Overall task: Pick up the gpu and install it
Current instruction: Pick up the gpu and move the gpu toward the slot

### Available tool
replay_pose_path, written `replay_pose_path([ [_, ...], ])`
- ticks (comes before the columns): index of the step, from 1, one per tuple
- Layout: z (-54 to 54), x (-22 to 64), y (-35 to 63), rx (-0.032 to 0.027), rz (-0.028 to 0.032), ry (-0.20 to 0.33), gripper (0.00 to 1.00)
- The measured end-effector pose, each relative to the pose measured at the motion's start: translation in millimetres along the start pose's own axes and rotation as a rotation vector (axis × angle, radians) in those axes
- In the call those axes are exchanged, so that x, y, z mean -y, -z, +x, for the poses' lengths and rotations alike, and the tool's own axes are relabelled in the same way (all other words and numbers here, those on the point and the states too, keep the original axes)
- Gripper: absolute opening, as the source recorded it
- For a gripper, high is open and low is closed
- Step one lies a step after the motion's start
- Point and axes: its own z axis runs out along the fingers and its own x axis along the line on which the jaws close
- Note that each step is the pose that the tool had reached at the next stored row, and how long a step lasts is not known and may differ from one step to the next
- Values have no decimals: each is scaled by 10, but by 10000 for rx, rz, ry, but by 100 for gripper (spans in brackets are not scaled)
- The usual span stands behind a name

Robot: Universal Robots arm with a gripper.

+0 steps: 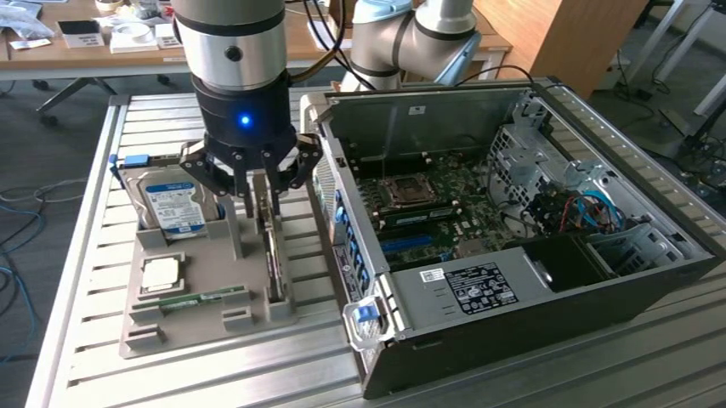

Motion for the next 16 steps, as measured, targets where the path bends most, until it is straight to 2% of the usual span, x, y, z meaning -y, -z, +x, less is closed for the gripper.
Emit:
replay_pose_path([
  [3,0,0,0,0,0,0,37],
  [5,0,0,0,1,0,0,48],
  [6,0,0,0,0,0,0,48],
  [7,0,0,0,0,0,1,55],
  [16,0,1,-15,1,-1,0,55],
])
